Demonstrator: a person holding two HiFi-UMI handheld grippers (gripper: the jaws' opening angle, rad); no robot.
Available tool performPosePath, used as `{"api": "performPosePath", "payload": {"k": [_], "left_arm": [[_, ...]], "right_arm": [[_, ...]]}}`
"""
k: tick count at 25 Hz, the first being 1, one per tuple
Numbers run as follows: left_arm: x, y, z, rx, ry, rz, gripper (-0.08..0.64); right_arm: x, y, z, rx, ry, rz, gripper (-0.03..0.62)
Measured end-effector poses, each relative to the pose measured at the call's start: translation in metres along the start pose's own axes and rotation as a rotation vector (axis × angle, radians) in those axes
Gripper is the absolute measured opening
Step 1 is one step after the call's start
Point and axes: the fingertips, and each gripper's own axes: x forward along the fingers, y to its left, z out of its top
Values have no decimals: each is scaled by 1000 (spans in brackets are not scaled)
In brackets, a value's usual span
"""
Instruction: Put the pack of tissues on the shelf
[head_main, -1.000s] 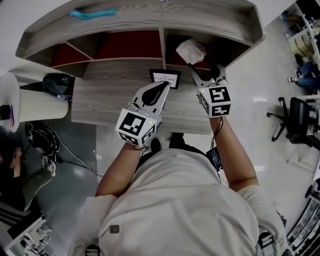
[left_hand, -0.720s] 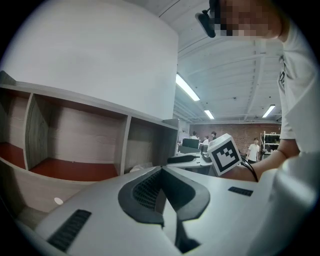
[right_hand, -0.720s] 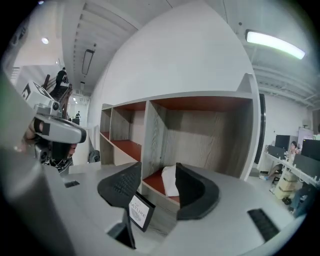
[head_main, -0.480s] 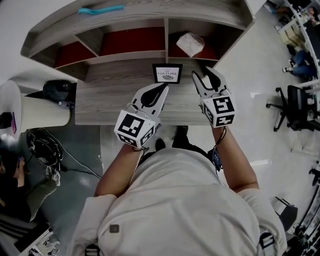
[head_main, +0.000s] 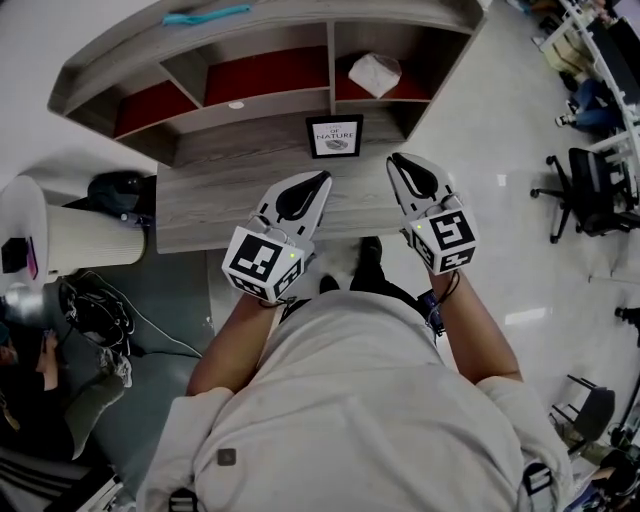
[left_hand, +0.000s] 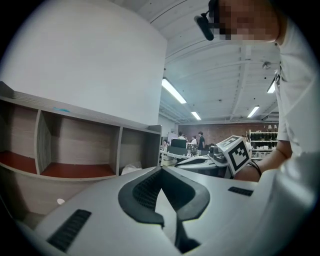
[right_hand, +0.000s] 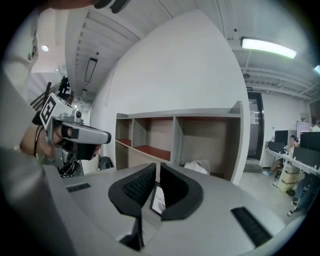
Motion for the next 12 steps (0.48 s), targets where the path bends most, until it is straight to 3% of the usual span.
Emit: {"api": "performPosePath", "payload": {"k": [12], "left_arm": [[-44, -21, 1, 22, -30, -20, 15]], "right_arm": [[-57, 54, 14, 23, -34, 76, 21]]}}
